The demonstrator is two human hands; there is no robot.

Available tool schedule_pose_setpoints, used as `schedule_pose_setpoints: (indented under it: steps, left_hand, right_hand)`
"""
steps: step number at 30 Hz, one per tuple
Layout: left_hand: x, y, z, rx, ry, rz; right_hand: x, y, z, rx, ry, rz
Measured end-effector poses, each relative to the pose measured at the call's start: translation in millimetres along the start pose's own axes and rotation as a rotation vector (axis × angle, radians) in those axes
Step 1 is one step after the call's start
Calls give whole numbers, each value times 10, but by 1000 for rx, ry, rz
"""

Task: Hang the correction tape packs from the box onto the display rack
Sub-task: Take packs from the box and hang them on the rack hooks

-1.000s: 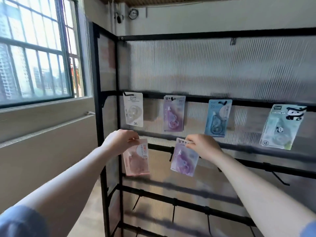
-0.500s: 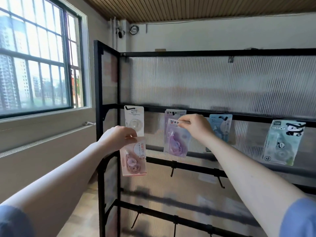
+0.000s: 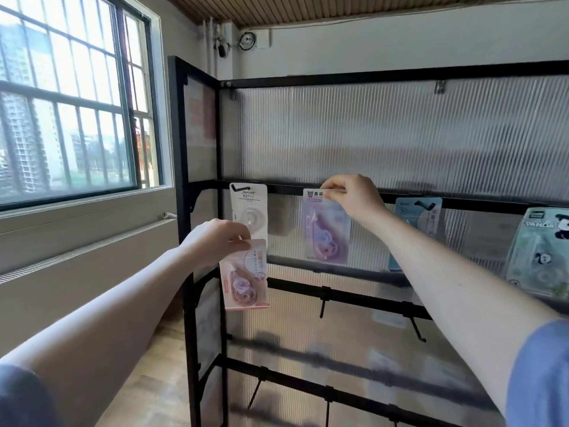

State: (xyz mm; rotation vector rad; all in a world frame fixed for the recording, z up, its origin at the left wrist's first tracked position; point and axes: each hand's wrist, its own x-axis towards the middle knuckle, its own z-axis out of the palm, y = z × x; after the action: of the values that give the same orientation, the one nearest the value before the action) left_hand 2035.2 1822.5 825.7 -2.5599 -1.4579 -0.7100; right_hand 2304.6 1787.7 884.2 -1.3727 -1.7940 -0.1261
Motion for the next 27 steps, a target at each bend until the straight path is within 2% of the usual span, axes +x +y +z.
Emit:
schedule_pose_setpoints:
  steps: [5,14,27]
  left_hand:
    - [14,-49,72,1,-16,-25]
    - [19,-60,169,26,-47,-29]
    - [19,-96,190,55,-61,-19]
  right_hand:
    - [33,11,-37,66,-57,-3]
    - [139,15,51,-92,-117,8]
    - [153,270,203,-303,43,-10]
